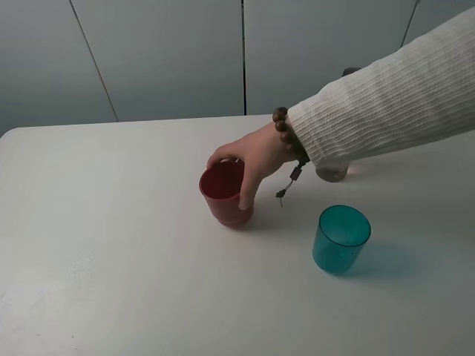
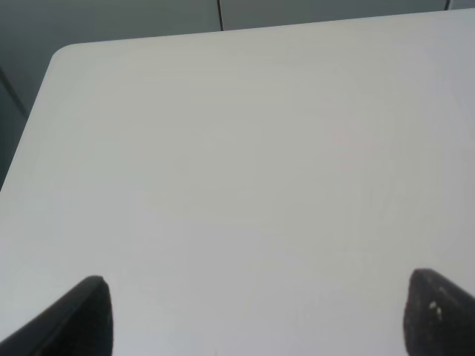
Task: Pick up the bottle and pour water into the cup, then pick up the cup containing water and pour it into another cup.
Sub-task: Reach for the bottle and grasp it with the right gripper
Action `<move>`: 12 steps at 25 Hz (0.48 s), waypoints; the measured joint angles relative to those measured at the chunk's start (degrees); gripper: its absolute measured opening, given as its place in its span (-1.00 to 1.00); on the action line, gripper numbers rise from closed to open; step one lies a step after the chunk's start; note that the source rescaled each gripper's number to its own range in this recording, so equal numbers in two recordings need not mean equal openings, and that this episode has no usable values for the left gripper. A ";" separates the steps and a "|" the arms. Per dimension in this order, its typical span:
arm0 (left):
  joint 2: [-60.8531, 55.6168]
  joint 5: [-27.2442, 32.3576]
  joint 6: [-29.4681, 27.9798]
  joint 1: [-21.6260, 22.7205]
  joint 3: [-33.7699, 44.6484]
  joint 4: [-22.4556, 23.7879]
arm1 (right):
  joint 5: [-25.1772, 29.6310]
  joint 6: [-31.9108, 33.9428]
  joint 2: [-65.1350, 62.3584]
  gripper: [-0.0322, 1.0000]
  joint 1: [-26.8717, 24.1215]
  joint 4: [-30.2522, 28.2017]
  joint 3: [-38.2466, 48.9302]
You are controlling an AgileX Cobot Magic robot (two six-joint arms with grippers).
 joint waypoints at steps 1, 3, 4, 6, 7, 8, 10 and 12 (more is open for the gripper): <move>0.00 0.00 0.00 0.00 0.00 0.00 | 0.00 0.00 0.00 0.99 0.00 0.00 0.00; 0.00 0.00 0.00 0.00 0.00 0.00 | 0.00 0.00 0.00 0.99 0.00 0.00 0.00; 0.00 0.00 0.00 0.00 0.00 0.00 | 0.00 0.00 0.00 0.99 0.00 0.00 0.00; 0.00 0.00 0.00 0.00 0.00 0.00 | 0.00 0.00 0.00 0.99 0.00 0.00 0.00; 0.00 0.00 0.00 0.00 0.00 0.00 | 0.00 0.00 0.00 0.99 0.00 0.10 0.00; 0.00 0.00 0.00 0.00 0.00 0.00 | 0.00 0.00 0.00 0.99 0.00 0.10 0.00; 0.00 0.00 0.00 0.00 0.00 0.00 | 0.00 0.00 0.00 0.99 0.00 0.10 0.00; 0.00 0.00 0.00 0.00 0.00 0.00 | 0.00 0.00 0.00 0.99 0.00 0.10 0.00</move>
